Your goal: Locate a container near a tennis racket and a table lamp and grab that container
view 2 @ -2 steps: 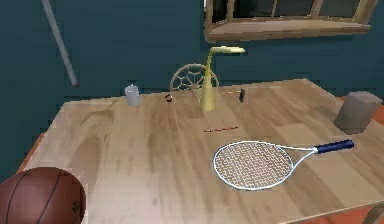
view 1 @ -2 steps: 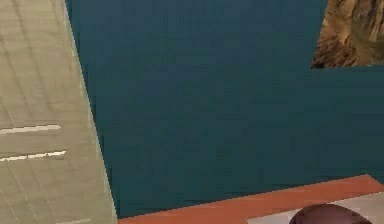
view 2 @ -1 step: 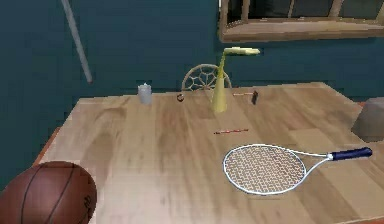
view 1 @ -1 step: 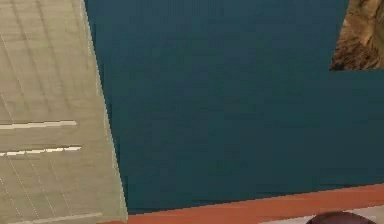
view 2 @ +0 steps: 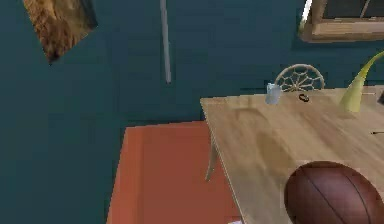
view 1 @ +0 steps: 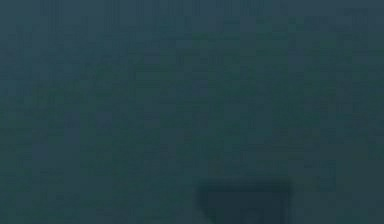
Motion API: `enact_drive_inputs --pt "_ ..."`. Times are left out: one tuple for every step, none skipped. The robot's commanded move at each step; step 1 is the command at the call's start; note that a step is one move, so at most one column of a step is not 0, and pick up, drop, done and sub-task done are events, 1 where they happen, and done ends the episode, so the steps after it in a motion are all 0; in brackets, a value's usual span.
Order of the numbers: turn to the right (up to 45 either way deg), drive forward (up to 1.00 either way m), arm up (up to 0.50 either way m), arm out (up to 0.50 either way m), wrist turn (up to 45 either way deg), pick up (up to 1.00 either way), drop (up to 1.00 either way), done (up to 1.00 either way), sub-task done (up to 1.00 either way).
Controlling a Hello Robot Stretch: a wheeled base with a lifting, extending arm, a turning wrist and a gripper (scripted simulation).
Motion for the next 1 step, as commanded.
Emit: enact_drive_inputs --pt "45.0 0.0 0.0 0.0 0.0 0.0 0.0 0.0 0.0"
